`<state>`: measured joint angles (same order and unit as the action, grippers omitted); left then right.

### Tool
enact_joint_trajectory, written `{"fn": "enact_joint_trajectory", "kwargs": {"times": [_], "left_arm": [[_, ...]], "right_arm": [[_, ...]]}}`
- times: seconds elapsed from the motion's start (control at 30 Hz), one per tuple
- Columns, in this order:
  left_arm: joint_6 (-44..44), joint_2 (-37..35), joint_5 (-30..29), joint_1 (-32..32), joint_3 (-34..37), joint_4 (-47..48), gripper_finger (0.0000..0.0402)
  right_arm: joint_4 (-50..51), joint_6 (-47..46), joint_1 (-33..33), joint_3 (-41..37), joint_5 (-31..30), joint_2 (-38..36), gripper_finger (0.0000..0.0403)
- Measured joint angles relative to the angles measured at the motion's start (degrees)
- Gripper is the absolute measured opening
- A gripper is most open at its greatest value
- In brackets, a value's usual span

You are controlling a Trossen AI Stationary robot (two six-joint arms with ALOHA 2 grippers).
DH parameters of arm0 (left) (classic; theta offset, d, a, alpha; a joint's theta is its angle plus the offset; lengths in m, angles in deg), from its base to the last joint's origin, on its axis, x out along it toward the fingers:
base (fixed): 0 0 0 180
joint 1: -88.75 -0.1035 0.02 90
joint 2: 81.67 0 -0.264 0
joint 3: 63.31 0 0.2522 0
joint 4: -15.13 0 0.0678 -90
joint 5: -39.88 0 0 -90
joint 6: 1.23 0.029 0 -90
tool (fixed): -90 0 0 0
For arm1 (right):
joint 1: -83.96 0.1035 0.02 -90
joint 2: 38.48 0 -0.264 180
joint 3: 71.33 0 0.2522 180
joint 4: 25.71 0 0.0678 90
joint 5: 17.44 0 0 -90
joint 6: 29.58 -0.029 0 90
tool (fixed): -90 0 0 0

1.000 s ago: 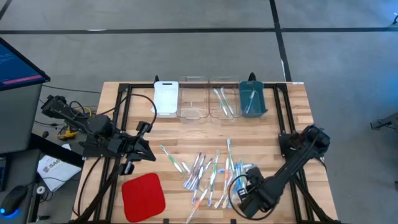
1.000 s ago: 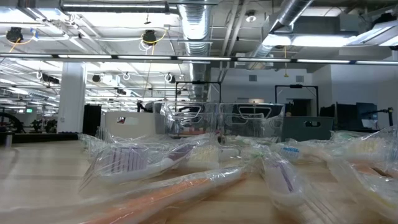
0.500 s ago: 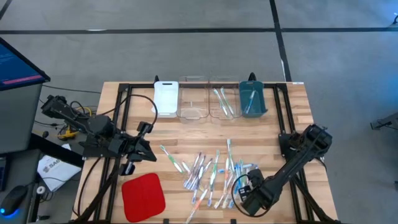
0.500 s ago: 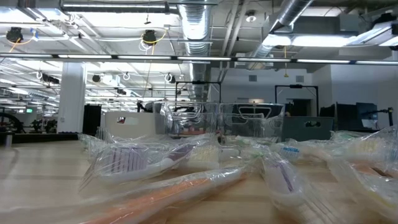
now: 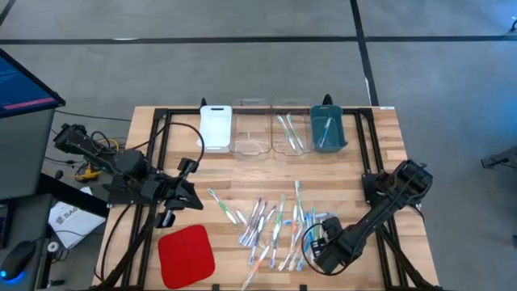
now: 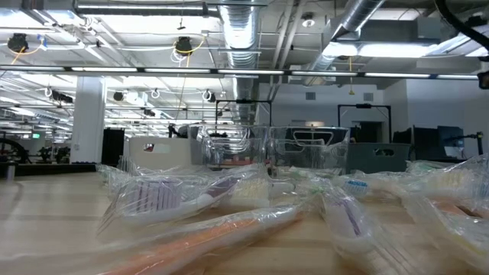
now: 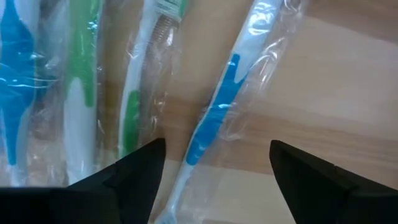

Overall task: Pick & Place Toothbrushes
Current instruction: Put the blue toothbrush into the blue bin

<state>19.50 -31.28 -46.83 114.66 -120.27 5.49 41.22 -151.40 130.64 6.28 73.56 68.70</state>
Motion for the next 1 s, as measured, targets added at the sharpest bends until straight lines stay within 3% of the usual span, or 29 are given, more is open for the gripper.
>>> {"fn": "enact_joint_trajectory", "kwargs": {"times": [0.23, 0.37, 0.53, 0.8, 0.87, 1.0], "left_arm": [[0.0, 0.0, 0.0, 0.0, 0.0, 0.0, 0.0008], [0.0, 0.0, 0.0, 0.0, 0.0, -0.1, 0.0008], [0.0, 0.0, 0.0, 0.0, 0.0, -0.1, 0.0008], [0.0, 0.0, 0.0, 0.0, 0.0, -0.1, 0.0008], [0.0, 0.0, 0.0, 0.0, 0.0, -0.1, 0.0008], [0.0, 0.0, 0.0, 0.0, 0.0, 0.0, 0.0008]], "right_arm": [[-1.9, 0.1, 0.0, -2.0, 0.3, 0.0, 0.0284], [-1.8, 1.8, -0.7, -2.0, 0.5, 0.1, 0.0261], [-2.3, 5.7, -2.5, -2.0, 1.0, 0.2, 0.0192], [-3.8, 11.3, -4.6, -2.0, 1.6, 0.3, 0.0025], [-2.2, 11.4, -4.7, -2.1, 1.4, 0.3, 0.0014], [-0.7, 11.3, -4.8, -2.1, 3.2, 0.3, 0.003]]}}
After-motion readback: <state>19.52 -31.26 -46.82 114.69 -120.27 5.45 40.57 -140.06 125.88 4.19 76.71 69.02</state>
